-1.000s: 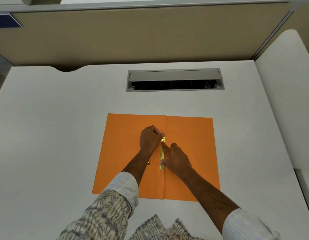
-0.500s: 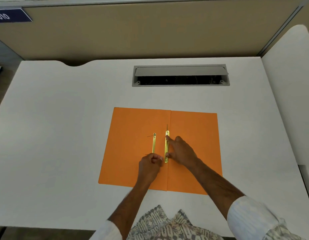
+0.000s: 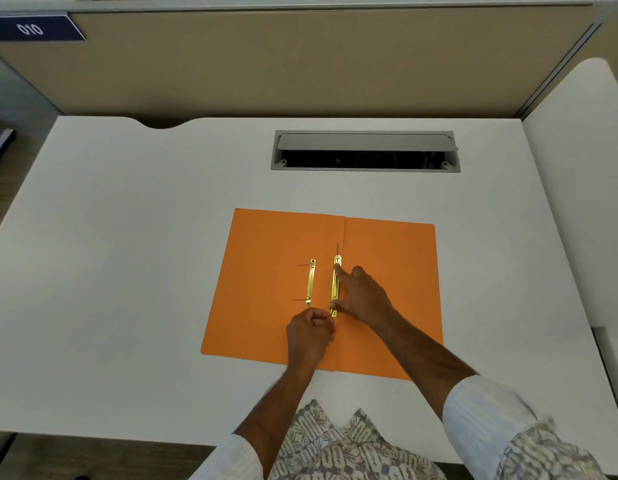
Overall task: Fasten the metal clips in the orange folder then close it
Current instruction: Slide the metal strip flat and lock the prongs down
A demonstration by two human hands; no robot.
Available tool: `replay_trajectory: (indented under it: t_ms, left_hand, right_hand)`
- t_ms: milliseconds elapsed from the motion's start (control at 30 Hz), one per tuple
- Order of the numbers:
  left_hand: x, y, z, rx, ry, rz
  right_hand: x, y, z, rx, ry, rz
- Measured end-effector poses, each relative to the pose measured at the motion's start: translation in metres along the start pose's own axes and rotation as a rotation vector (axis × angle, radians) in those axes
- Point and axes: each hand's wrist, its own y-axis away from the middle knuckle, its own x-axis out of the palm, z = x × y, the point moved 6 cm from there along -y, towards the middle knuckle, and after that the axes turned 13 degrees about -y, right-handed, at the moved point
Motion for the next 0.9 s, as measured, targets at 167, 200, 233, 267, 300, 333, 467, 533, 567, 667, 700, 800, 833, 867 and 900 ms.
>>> replay_trajectory:
  t_ms: [167,200,233,267,300,333,467,533,567,667,700,800,833,867,900]
  left_hand:
    - [0.002,0.0,0.002,0.052,-0.135,-0.081]
    - [0.003,0.0,0.001,0.065,-0.161,-0.092]
    - [0.003,0.001,0.001,0.076,-0.184,-0.101]
    - [0.005,0.002,0.0,0.083,-0.195,-0.104]
    - [0.006,0.003,0.0,0.082,-0.196,-0.102]
    - [0.008,0.004,0.0,0.078,-0.19,-0.097]
    - [0.015,0.007,-0.002,0.056,-0.158,-0.091]
    - [0.016,0.008,-0.002,0.046,-0.133,-0.099]
    - [0.016,0.008,-0.002,0.044,-0.124,-0.106]
    - [0.016,0.009,-0.002,0.043,-0.119,-0.121]
    - [0.016,0.01,-0.003,0.048,-0.119,-0.122]
    - [0.018,0.009,-0.001,0.067,-0.125,-0.112]
    - [0.018,0.009,0.0,0.075,-0.132,-0.107]
    - [0.019,0.009,0.0,0.083,-0.137,-0.103]
    - [0.02,0.009,0.001,0.092,-0.144,-0.102]
  right_hand:
    - [0.002,0.002,0.002,-0.01,0.037,-0.013]
    - [0.003,0.002,0.002,-0.01,0.045,-0.015]
    - [0.003,0.002,0.003,-0.009,0.053,-0.018]
    - [0.004,0.002,0.003,-0.008,0.061,-0.02]
    - [0.004,0.002,0.003,-0.007,0.067,-0.021]
    - [0.004,0.002,0.003,-0.006,0.072,-0.022]
    - [0.005,0.002,0.003,-0.008,0.085,-0.023]
    - [0.005,0.002,0.003,-0.007,0.086,-0.025]
    - [0.005,0.002,0.003,-0.006,0.085,-0.024]
    - [0.005,0.001,0.002,-0.01,0.082,-0.021]
    - [0.005,0.001,0.002,-0.013,0.082,-0.021]
    - [0.005,0.0,0.001,-0.022,0.086,-0.02]
    - [0.005,0.0,0.001,-0.023,0.087,-0.019]
    - [0.005,0.0,0.001,-0.023,0.087,-0.018]
    - [0.005,0.0,0.001,-0.023,0.085,-0.017]
